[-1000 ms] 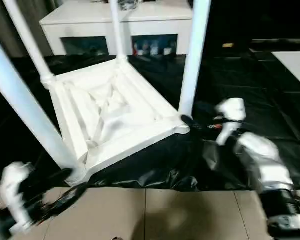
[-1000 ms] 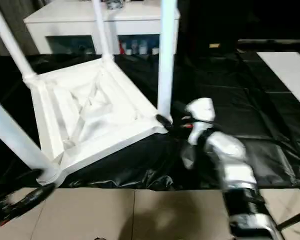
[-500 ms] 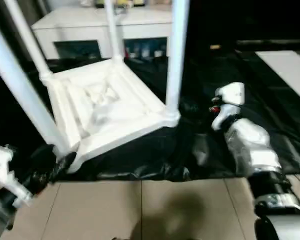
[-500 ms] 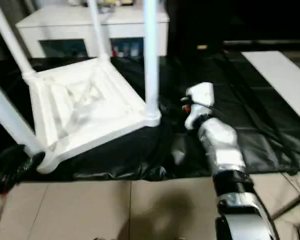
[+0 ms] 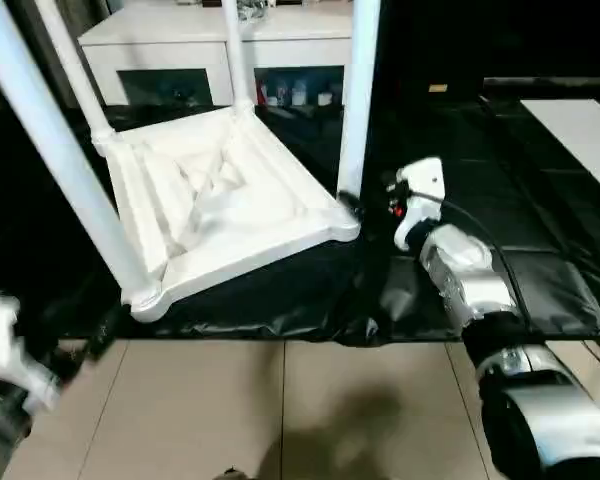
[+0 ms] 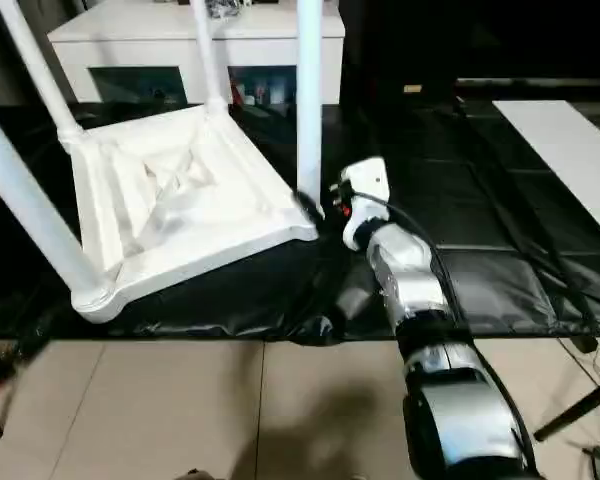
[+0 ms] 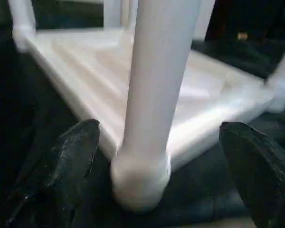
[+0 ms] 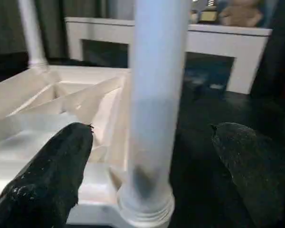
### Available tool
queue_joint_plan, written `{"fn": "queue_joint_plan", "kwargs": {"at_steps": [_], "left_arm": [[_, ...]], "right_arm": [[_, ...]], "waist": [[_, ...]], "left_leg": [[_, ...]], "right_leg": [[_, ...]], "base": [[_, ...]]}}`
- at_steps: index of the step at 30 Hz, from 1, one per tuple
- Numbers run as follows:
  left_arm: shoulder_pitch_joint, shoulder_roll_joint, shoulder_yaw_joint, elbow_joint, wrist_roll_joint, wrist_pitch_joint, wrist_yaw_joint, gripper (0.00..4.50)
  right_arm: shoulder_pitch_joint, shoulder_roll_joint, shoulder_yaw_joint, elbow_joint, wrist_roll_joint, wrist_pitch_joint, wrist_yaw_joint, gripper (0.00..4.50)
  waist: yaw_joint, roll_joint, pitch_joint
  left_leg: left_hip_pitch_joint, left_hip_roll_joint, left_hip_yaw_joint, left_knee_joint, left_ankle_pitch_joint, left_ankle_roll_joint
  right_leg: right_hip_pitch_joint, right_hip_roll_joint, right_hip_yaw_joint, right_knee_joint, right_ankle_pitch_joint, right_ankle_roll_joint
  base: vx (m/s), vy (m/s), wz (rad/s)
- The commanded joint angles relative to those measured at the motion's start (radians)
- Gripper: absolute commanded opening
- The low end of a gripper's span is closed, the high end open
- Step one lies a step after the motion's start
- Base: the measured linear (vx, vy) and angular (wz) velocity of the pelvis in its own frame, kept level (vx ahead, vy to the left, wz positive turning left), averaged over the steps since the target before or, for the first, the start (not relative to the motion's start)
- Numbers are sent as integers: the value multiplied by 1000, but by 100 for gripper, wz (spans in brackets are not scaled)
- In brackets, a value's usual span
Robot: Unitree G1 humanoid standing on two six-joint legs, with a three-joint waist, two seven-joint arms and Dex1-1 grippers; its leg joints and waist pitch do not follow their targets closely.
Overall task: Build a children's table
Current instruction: Rotate leg to tighten, then flip table
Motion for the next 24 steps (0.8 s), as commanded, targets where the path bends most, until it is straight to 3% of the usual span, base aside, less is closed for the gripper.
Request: {"fn": "queue_joint_plan", "kwargs": {"at_steps": [1, 2, 3, 4, 5, 7, 8, 9, 10, 11, 12, 13, 14, 15, 16, 17, 21, 24], "left_arm": [[-10, -3, -19, -17, 14, 11, 29, 447], [-40, -3, -41, -1, 36, 14, 48, 447], [-71, -7, -53, 18, 61, 18, 83, 447], [-106, -8, -65, 41, 95, 19, 123, 447], [-106, -8, -65, 41, 95, 19, 123, 447], [-129, -8, -71, 58, 118, 20, 150, 447], [-136, -9, -72, 61, 122, 21, 158, 447], [-164, -12, -72, 73, 138, 25, 189, 447], [-197, -12, -78, 86, 154, 32, 220, 447], [-223, -9, -86, 95, 166, 37, 243, 447], [-249, -6, -93, 103, 177, 43, 267, 447], [-264, -2, -98, 100, 180, 51, 279, 447], [-270, -1, -98, 95, 176, 60, 281, 447], [-275, 3, -100, 82, 171, 76, 285, 447], [-275, 4, -101, 79, 173, 78, 286, 449], [-276, 7, -103, 74, 176, 84, 288, 450], [-279, 5, -92, 38, 167, 124, 308, 450], [-269, 7, -80, -6, 179, 164, 342, 414]], "right_arm": [[-23, 4, -20, 23, -1, -20, -23, 450], [-43, 12, -28, 51, 2, -25, -31, 450], [-60, 18, -25, 75, -8, -30, -50, 450], [-81, 29, -24, 103, -9, -34, -50, 450], [-81, 29, -24, 103, -9, -34, -50, 450], [-94, 37, -23, 121, -9, -35, -50, 450], [-100, 40, -23, 127, -9, -34, -50, 450], [-122, 50, -23, 151, -9, -30, -52, 450], [-153, 60, -21, 188, -18, -31, -75, 450], [-184, 70, -23, 224, -25, -31, -99, 450], [-214, 78, -22, 256, -36, -28, -129, 450], [-238, 83, -27, 280, -42, -22, -157, 450], [-250, 84, -31, 291, -44, -15, -174, 450], [-270, 87, -42, 307, -43, 1, -207, 450], [-273, 87, -44, 310, -41, 3, -211, 433], [-280, 88, -51, 317, -38, 9, -219, 422], [-302, 93, -67, 334, -26, 34, -214, 404], [-312, 98, -68, 343, -22, 44, -187, 375]], "waist": [[-5, 3, -52], [-6, 0, -55], [-7, 4, -54], [-7, -6, -56], [-3, -1, -59], [-7, -2, -58], [-5, -2, -60], [-1, -14, -65], [-1, -14, -65], [5, -23, -70], [4, -25, -69], [7, -22, -71], [9, -44, -71], [19, -39, -74], [19, -39, -74], [23, -36, -78], [41, -45, -89], [49, -53, -90]], "left_leg": [[23, 18, -7, -103, -489, -27], [16, 18, -6, -104, -449, -17], [17, 19, -3, -104, -434, -13], [19, 17, -1, -101, -428, -10], [23, 16, 1, -98, -408, -5], [12, 17, 0, -100, -383, 4], [16, 17, 1, -98, -382, 3], [16, 19, 2, -96, -345, 10], [16, 19, 2, -96, -345, 10], [21, 20, 6, -91, -320, 15], [17, 19, 7, -90, -310, 17], [13, 19, 6, -90, -289, 14], [9, 22, 8, -91, -276, 17], [12, 22, 9, -86, -227, 19], [12, 22, 9, -86, -227, 19], [5, 23, 11, -85, -188, 21], [11, 21, 17, -72, -99, 37], [7, 21, 21, -68, -65, 66]], "right_leg": [[24, -41, 28, -103, -431, -120], [29, -42, 30, -98, -394, -126], [25, -40, 30, -98, -370, -136], [26, -40, 31, -97, -363, -142], [24, -43, 33, -96, -342, -152], [32, -44, 31, -93, -342, -154], [30, -45, 31, -94, -345, -154], [29, -44, 34, -89, -318, -165], [29, -44, 34, -89, -318, -165], [23, -46, 35, -86, -298, -185], [24, -45, 36, -84, -288, -188], [27, -45, 34, -79, -260, -193], [29, -47, 32, -78, -250, -193], [25, -47, 34, -66, -200, -198], [25, -47, 34, -66, -200, -198], [31, -42, 31, -58, -122, -202], [31, -33, 32, -39, 66, -228], [35, -34, 31, -35, 110, -244]], "base": [[0, 0, 0], [0, 0, 0], [0, 0, 0], [0, 0, 0], [0, 0, 0], [0, 0, 0], [0, 0, 0], [0, 0, 0], [0, 0, 0], [0, 0, 0], [0, 0, 0], [0, 0, 0], [0, 0, 0], [52, -29, -2], [88, -36, -5], [68, -22, -2], [69, 6, -3], [0, 0, 0]]}}
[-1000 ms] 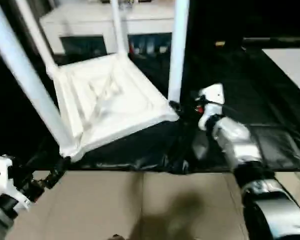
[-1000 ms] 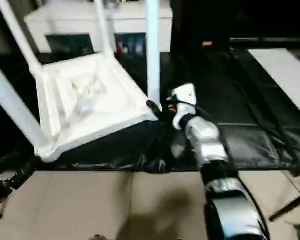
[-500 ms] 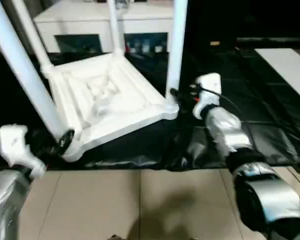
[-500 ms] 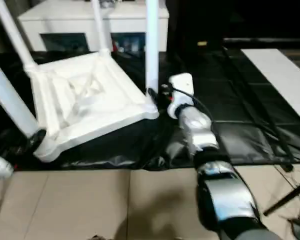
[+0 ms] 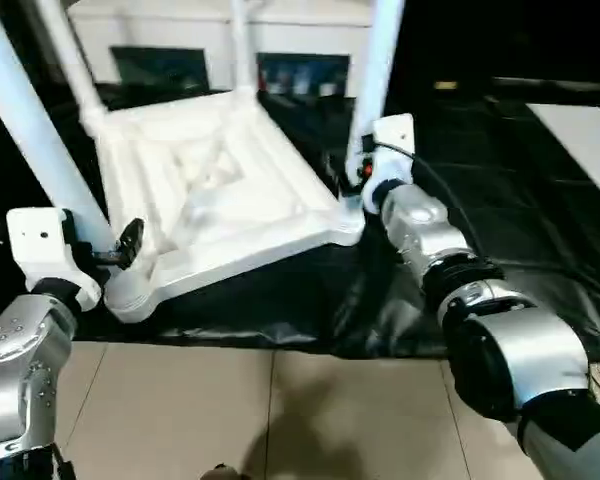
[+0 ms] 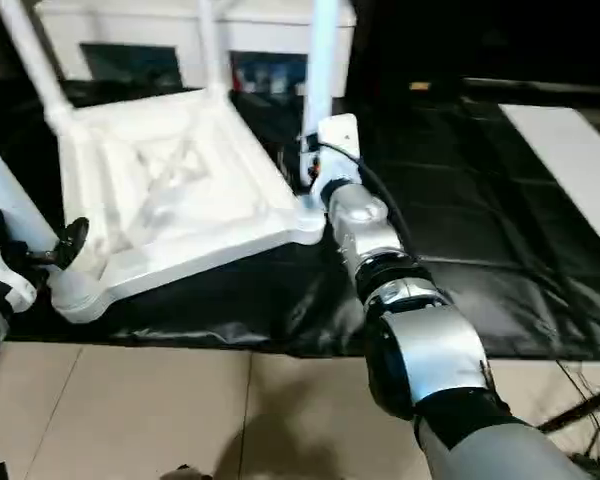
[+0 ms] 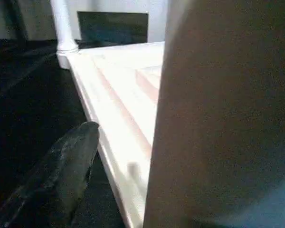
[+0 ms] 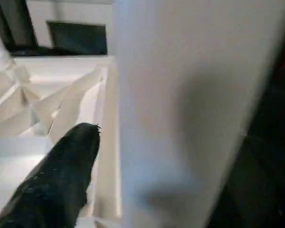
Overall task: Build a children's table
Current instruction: Flip table
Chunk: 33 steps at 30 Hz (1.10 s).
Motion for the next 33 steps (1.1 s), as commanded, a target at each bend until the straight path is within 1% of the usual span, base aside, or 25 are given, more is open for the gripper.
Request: {"fn": "queue_joint_plan", "kwargs": {"at_steps": [1, 3, 5, 6, 7, 8, 9, 11, 15, 17, 18, 19, 20, 22, 23, 24, 25, 26, 27, 28, 29, 30, 31, 32, 33], "left_arm": [[7, 11, 18, -32, 16, 39, 43, 410], [7, 13, 20, -36, 18, 43, 48, 403], [8, 22, 17, -42, 18, 48, 45, 380], [8, 22, 17, -42, 18, 48, 45, 380], [9, 26, 15, -45, 16, 51, 40, 370], [9, 30, 14, -50, 15, 54, 37, 354], [9, 30, 14, -50, 15, 54, 37, 354], [7, 33, 12, -60, 10, 71, 37, 328], [-10, 29, -3, -46, 4, 74, 33, 304], [-25, 24, -31, -23, 14, 67, 27, 283], [-25, 24, -31, -23, 14, 67, 27, 283], [-43, 18, -52, 2, 18, 62, 22, 266], [-54, 19, -63, 21, 25, 57, 20, 254], [-74, 25, -77, 53, 37, 46, 13, 245], [-76, 26, -78, 56, 38, 44, 12, 238], [-86, 29, -82, 71, 42, 40, 8, 220], [-95, 31, -85, 85, 44, 35, 3, 209], [-112, 41, -93, 115, 50, 25, -8, 204], [-112, 41, -93, 115, 50, 25, -8, 204], [-121, 52, -100, 135, 56, 17, -14, 198], [-127, 58, -100, 146, 57, 13, -14, 197], [-130, 60, -99, 153, 57, 11, -14, 197], [-134, 66, -101, 162, 61, 7, -15, 196], [-135, 68, -101, 166, 64, 4, -17, 196], [-136, 70, -101, 168, 65, 3, -17, 196]], "right_arm": [[-28, 0, -22, 15, 13, 12, 20, 366], [-30, 1, -27, 21, 14, 13, 28, 353], [-33, 3, -40, 29, 20, 16, 47, 332], [-33, 3, -40, 29, 20, 16, 47, 332], [-33, 3, -42, 30, 22, 17, 57, 321], [-30, 4, -48, 31, 23, 17, 71, 300], [-30, 4, -48, 31, 23, 17, 71, 300], [-27, 2, -55, 30, 25, 16, 83, 280], [-15, -4, -62, 23, 30, 4, 107, 254], [-2, -16, -61, 11, 26, -16, 117, 236], [-2, -16, -61, 11, 26, -16, 117, 236], [11, -27, -64, -5, 30, -32, 134, 213], [23, -33, -67, -22, 34, -42, 146, 206], [52, -42, -71, -60, 40, -56, 172, 200], [55, -43, -71, -65, 41, -57, 175, 192], [74, -45, -73, -89, 46, -60, 190, 180], [95, -46, -74, -116, 52, -58, 207, 179], [161, -48, -69, -202, 64, -46, 240, 178], [161, -48, -69, -202, 64, -46, 240, 178], [207, -48, -61, -263, 69, -38, 256, 177], [272, -52, -38, -347, 64, -23, 276, 177], [315, -54, -22, -402, 61, -12, 289, 177], [363, -53, -13, -471, 69, 12, 300, 177], [395, -53, -8, -519, 77, 28, 304, 176], [412, -52, -6, -545, 81, 37, 307, 175]], "waist": [[4, 8, -81], [6, 9, -78], [8, 9, -73], [8, 8, -72], [10, 13, -70], [8, 13, -70], [8, 12, -70], [7, 12, -70], [7, 12, -70], [7, 17, -72], [6, 15, -71], [6, 21, -73], [6, 18, -73], [7, 31, -75], [9, 27, -74], [8, 23, -75], [10, 42, -77], [13, 42, -77], [16, 39, -77], [18, 46, -79], [20, 43, -76], [25, 43, -80], [28, 50, -82], [30, 53, -80], [26, 48, -76]], "left_leg": [[17, 10, 8, -64, -88, 78], [19, 12, 9, -67, -116, 70], [20, 13, 9, -73, -173, 47], [21, 13, 8, -74, -186, 41], [22, 14, 7, -76, -211, 28], [22, 14, 6, -79, -233, 17], [22, 14, 6, -79, -238, 14], [23, 14, 6, -79, -241, 6], [21, 13, 6, -77, -231, 10], [23, 12, 6, -74, -224, 9], [23, 12, 7, -75, -226, 10], [24, 11, 7, -73, -225, 8], [23, 11, 7, -73, -221, 10], [26, 9, 7, -69, -216, 12], [28, 10, 9, -70, -218, 14], [26, 10, 7, -71, -213, 16], [28, 10, 5, -68, -216, 12], [34, 10, 7, -67, -222, 16], [35, 11, 8, -68, -220, 18], [29, 9, 3, -68, -201, 15], [32, 9, 5, -69, -210, 13], [33, 11, 5, -68, -212, 11], [31, 10, 2, -69, -206, 5], [34, 11, 2, -72, -222, 0], [33, 9, 1, -75, -234, -1]], "right_leg": [[52, -39, 33, -39, 67, -248], [50, -38, 33, -43, 30, -242], [50, -40, 35, -49, -38, -228], [50, -41, 35, -50, -54, -224], [49, -42, 36, -52, -84, -217], [49, -42, 37, -54, -103, -212], [49, -43, 37, -55, -106, -210], [49, -43, 37, -54, -107, -209], [49, -42, 38, -55, -101, -212], [48, -40, 37, -52, -85, -216], [48, -39, 37, -53, -86, -216], [48, -39, 37, -52, -77, -219], [49, -39, 37, -52, -69, -220], [48, -37, 36, -52, -51, -223], [47, -37, 36, -56, -48, -222], [50, -37, 36, -52, -38, -228], [49, -38, 35, -48, -36, -233], [46, -34, 35, -53, -22, -232], [47, -33, 34, -55, -15, -227], [53, -34, 33, -48, 7, -228], [51, -31, 32, -55, 4, -217], [52, -34, 33, -51, 10, -218], [54, -34, 32, -49, 14, -214], [52, -34, 32, -52, -1, -210], [54, -31, 32, -59, -16, -204]], "base": [[0, 0, 0], [0, 0, 0], [0, 0, 0], [0, 0, 0], [0, 0, 0], [0, 0, 0], [0, 0, 0], [0, 0, 0], [0, 0, 0], [0, 0, 0], [0, 0, 0], [0, 0, 0], [0, 0, 0], [0, 0, 0], [0, 0, 0], [0, 0, 0], [0, 0, 0], [0, 0, 0], [0, 0, 0], [0, 0, 0], [0, 0, 0], [0, 0, 0], [0, 0, 0], [0, 0, 0], [0, 0, 0]]}}
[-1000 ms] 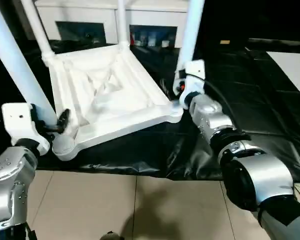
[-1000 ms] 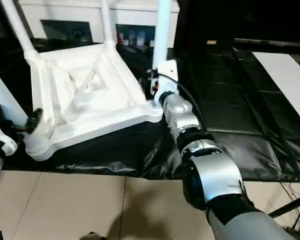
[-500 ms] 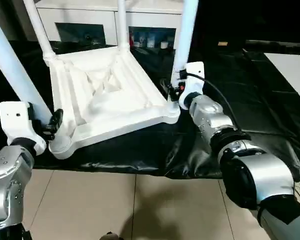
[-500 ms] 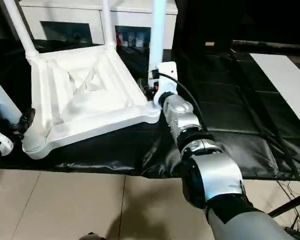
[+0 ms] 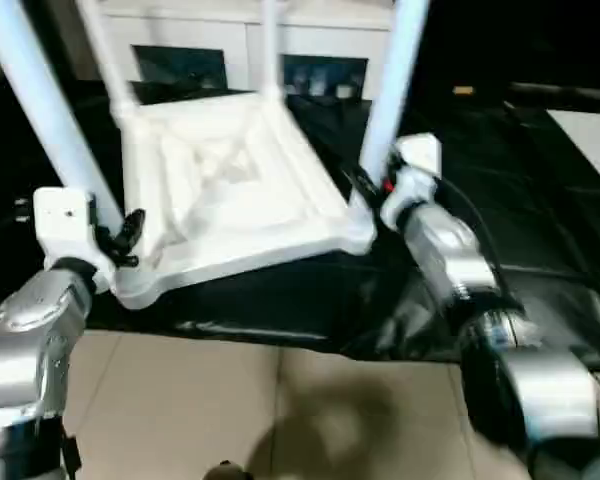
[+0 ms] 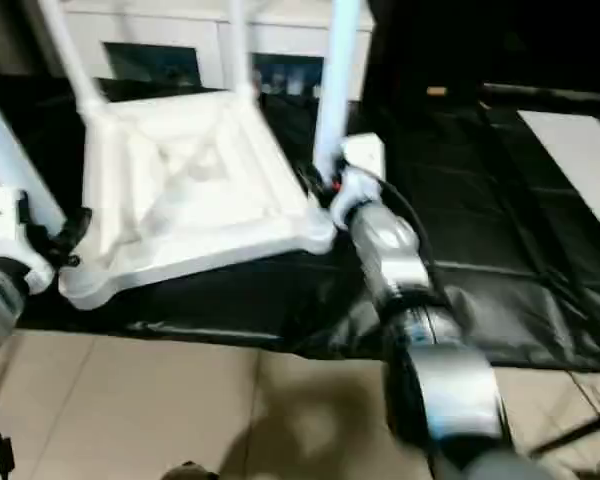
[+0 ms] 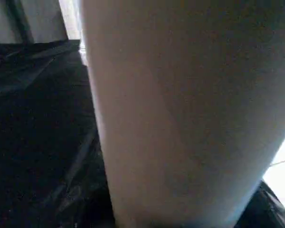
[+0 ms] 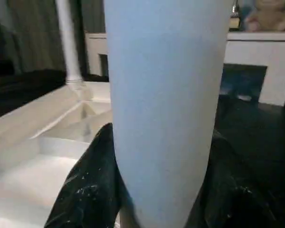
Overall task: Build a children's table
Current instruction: Flip table
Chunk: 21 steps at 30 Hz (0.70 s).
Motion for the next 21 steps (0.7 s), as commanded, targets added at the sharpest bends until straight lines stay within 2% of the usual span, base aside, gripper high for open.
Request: {"fn": "queue_joint_plan", "kwargs": {"at_steps": [1, 2, 3, 4, 6, 7, 8, 9, 10, 11, 14, 15, 17, 18, 20, 21], "left_arm": [[-12, 16, -13, 22, 28, -2, -4, 196], [-12, 16, -13, 23, 29, -3, -5, 196], [-17, 16, -15, 35, 31, -12, -11, 196], [-20, 16, -16, 41, 31, -16, -14, 196], [-33, 19, -27, 71, 31, -40, -26, 196], [-33, 19, -27, 72, 31, -40, -27, 196], [-47, 21, -33, 93, 33, -57, -35, 196], [-51, 22, -35, 100, 34, -63, -37, 196], [-60, 22, -38, 115, 33, -73, -41, 196], [-65, 23, -39, 124, 31, -79, -43, 196], [-80, 24, -44, 153, 34, -99, -52, 196], [-95, 25, -57, 181, 43, -119, -60, 196], [-105, 23, -63, 196, 47, -127, -63, 196], [-114, 22, -66, 215, 51, -138, -63, 196], [-118, 22, -68, 223, 53, -143, -64, 196], [-125, 22, -70, 236, 56, -152, -65, 196]], "right_arm": [[67, -1, 19, -90, 23, 52, 37, 175], [74, -1, 20, -104, 25, 57, 36, 175], [121, 3, 23, -214, 42, 97, 25, 175], [135, 7, 23, -254, 50, 113, 20, 175], [195, 17, 64, -431, 74, 180, 36, 175], [196, 18, 65, -434, 75, 181, 37, 175], [229, 22, 88, -520, 85, 222, 36, 175], [241, 23, 94, -548, 86, 238, 31, 175], [263, 24, 102, -600, 86, 265, 15, 175], [277, 25, 107, -633, 86, 282, 5, 175], [311, 35, 106, -715, 82, 327, -43, 175], [348, 33, 107, -792, 50, 355, -80, 175], [365, 32, 105, -823, 32, 364, -97, 175], [380, 34, 100, -852, 10, 370, -129, 175], [386, 35, 98, -863, 5, 377, -139, 175], [401, 38, 91, -887, -14, 389, -170, 175]], "waist": [[-13, 38, -77], [-13, 37, -76], [-14, 40, -75], [-14, 44, -74], [-14, 40, -74], [-13, 41, -73], [-15, 43, -73], [-14, 43, -73], [-16, 39, -72], [-15, 42, -72], [-15, 42, -73], [-17, 43, -71], [-14, 49, -75], [-16, 45, -74], [-19, 48, -75], [-20, 55, -74]], "left_leg": [[29, 10, -2, -80, -274, -10], [29, 11, -3, -82, -289, -15], [30, 11, -4, -84, -309, -24], [31, 11, -5, -85, -320, -28], [28, 9, -7, -87, -310, -28], [27, 9, -6, -87, -307, -26], [28, 9, -7, -87, -307, -27], [25, 9, -8, -88, -305, -29], [24, 8, -9, -89, -299, -32], [26, 9, -9, -89, -299, -35], [25, 9, -9, -89, -290, -41], [21, 8, -11, -91, -275, -45], [29, 8, -9, -86, -270, -51], [23, 7, -11, -88, -256, -55], [18, 6, -12, -88, -246, -58], [18, 5, -12, -88, -247, -60]], "right_leg": [[42, -33, 33, -61, -55, -201], [43, -34, 33, -64, -73, -198], [42, -34, 33, -68, -97, -192], [41, -33, 34, -70, -107, -186], [43, -33, 36, -71, -111, -173], [42, -34, 36, -73, -115, -168], [41, -33, 36, -73, -120, -165], [43, -34, 37, -75, -133, -156], [44, -34, 37, -75, -143, -152], [40, -35, 38, -76, -151, -149], [40, -35, 39, -77, -151, -143], [41, -34, 39, -77, -140, -138], [35, -33, 41, -74, -116, -136], [41, -33, 41, -72, -96, -136], [46, -35, 39, -67, -73, -139], [45, -34, 39, -68, -79, -138]], "base": [[0, 0, 0], [0, 0, 0], [0, 0, 0], [0, 0, 0], [0, 0, 0], [0, 0, 0], [0, 0, 0], [0, 0, 0], [0, 0, 0], [0, 0, 0], [0, 0, 0], [0, 0, 0], [0, 0, 0], [0, 0, 0], [0, 0, 0], [0, 0, 0]]}}
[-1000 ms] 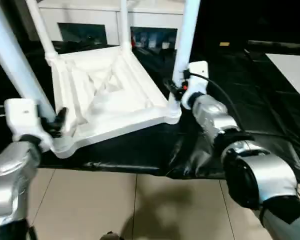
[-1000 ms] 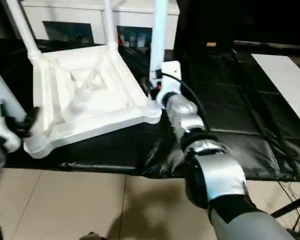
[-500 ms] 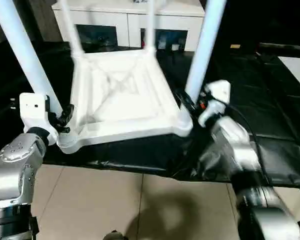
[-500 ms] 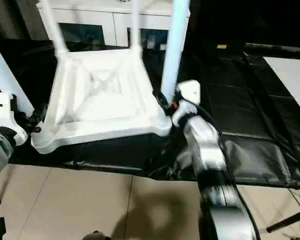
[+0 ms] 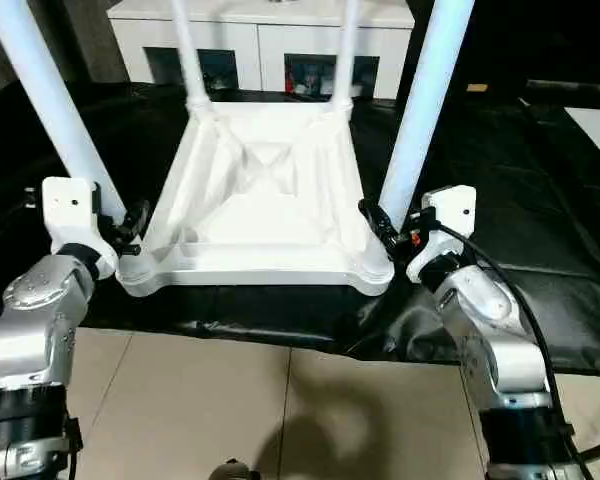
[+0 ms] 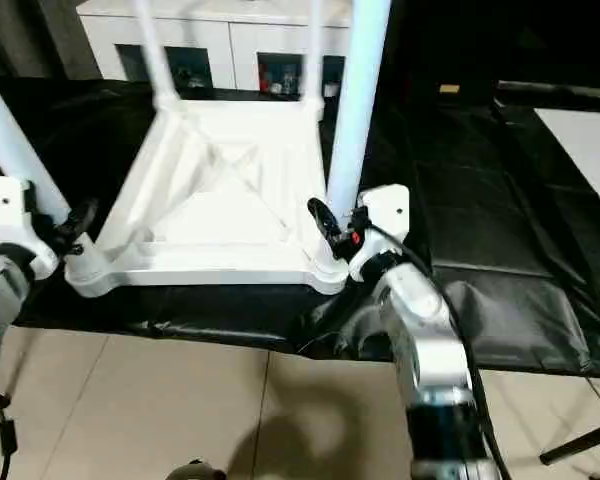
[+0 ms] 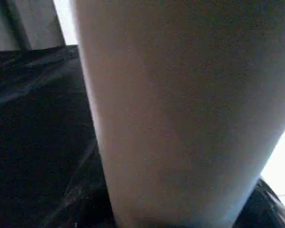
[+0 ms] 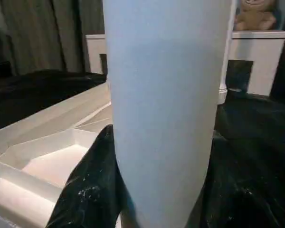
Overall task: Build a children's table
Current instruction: Flip table
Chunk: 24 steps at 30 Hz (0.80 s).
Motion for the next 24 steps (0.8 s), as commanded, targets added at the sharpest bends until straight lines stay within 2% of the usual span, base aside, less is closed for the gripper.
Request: {"fn": "queue_joint_plan", "kwargs": {"at_steps": [1, 2, 6, 8, 9, 11, 12, 13, 14, 16, 17, 18, 19, 20, 21, 22, 23, 24], "left_arm": [[-22, 4, -44, 18, 40, -13, -12, 196], [-24, 4, -45, 22, 41, -16, -13, 196], [-15, 5, -45, 20, 39, -27, -15, 196], [3, 7, -43, 8, 41, -40, -17, 196], [8, 9, -42, 7, 41, -45, -17, 196], [24, 10, -32, -3, 29, -62, -27, 196], [30, 10, -25, -7, 19, -64, -33, 231], [39, 12, -12, -18, 7, -67, -35, 266], [44, 12, -5, -25, 0, -68, -34, 266], [49, 9, 8, -41, -8, -66, -26, 268], [51, 5, 15, -52, -19, -64, -26, 277], [51, 5, 15, -53, -20, -64, -27, 297], [51, 3, 17, -54, -21, -63, -24, 297], [53, 3, 15, -56, -15, -63, -17, 306], [64, -5, 16, -70, -17, -36, 0, 313], [72, -9, 16, -78, -19, -23, 7, 323], [81, -14, 16, -87, -23, -14, 12, 323], [90, -20, 18, -96, -24, -13, 22, 323]], "right_arm": [[-2, 12, -7, -93, -17, -5, -42, 175], [5, 12, -9, -101, -23, 0, -55, 175], [21, 7, -10, -110, -55, 18, -109, 175], [24, 9, -9, -112, -52, 14, -110, 175], [25, 10, -9, -114, -49, 12, -110, 231], [30, 12, -10, -118, -43, 2, -105, 245], [34, 13, -9, -120, -44, -2, -105, 245], [42, 16, -10, -127, -40, -9, -106, 264], [46, 18, -10, -132, -39, -13, -110, 278], [53, 18, -12, -140, -44, -19, -125, 287], [57, 12, -15, -146, -74, -34, -153, 291], [58, 12, -15, -146, -78, -36, -156, 292], [60, 12, -20, -147, -78, -44, -160, 292], [63, 10, -26, -148, -79, -55, -163, 292], [75, 7, -39, -153, -72, -74, -160, 292], [82, 8, -45, -155, -60, -74, -152, 292], [90, 10, -51, -158, -36, -70, -136, 292], [100, 10, -55, -164, -4, -63, -109, 292]], "waist": [[-14, 35, -82], [-15, 32, -81], [-15, 34, -82], [-16, 31, -81], [-17, 33, -81], [-18, 33, -81], [-18, 32, -81], [-19, 38, -80], [-21, 35, -80], [-27, 37, -79], [-35, 41, -78], [-36, 41, -79], [-38, 42, -77], [-38, 51, -78], [-39, 55, -77], [-40, 50, -77], [-39, 53, -77], [-40, 53, -78]], "left_leg": [[26, 7, -1, -80, -253, -59], [22, 6, -2, -81, -239, -61], [22, 6, -1, -81, -237, -60], [20, 6, -2, -82, -240, -60], [21, 7, -2, -83, -244, -59], [20, 8, -2, -83, -247, -58], [20, 8, -2, -83, -244, -58], [19, 7, -3, -83, -243, -59], [19, 7, -2, -84, -248, -58], [19, 7, -4, -86, -260, -58], [20, 7, -3, -86, -274, -61], [21, 5, -3, -85, -273, -61], [19, 4, -3, -85, -275, -59], [20, 3, -3, -84, -278, -58], [20, 3, -2, -83, -287, -54], [21, 5, -1, -84, -291, -50], [18, 3, -1, -82, -277, -38], [16, 3, -1, -81, -272, -33]], "right_leg": [[38, -34, 39, -68, -72, -146], [43, -35, 39, -67, -61, -147], [43, -35, 39, -67, -65, -144], [45, -36, 39, -67, -73, -142], [43, -37, 39, -68, -81, -141], [44, -37, 40, -68, -85, -142], [44, -37, 40, -68, -81, -141], [45, -37, 39, -66, -75, -140], [44, -36, 39, -68, -78, -137], [46, -36, 38, -68, -85, -135], [44, -35, 38, -71, -94, -139], [45, -35, 38, -71, -97, -141], [46, -35, 38, -72, -105, -142], [45, -35, 38, -71, -110, -142], [44, -36, 38, -73, -127, -139], [45, -36, 39, -76, -134, -138], [46, -37, 39, -75, -140, -139], [47, -37, 39, -76, -141, -138]], "base": [[0, 0, 0], [0, 0, 0], [0, 0, 0], [0, 0, 0], [0, 0, 0], [0, 0, 0], [0, 0, 0], [0, 0, 0], [0, 0, 0], [0, 0, 0], [0, 0, 0], [0, 0, 0], [0, 0, 0], [0, 0, 0], [0, 0, 0], [0, 0, 0], [0, 0, 0], [0, 0, 0]]}}
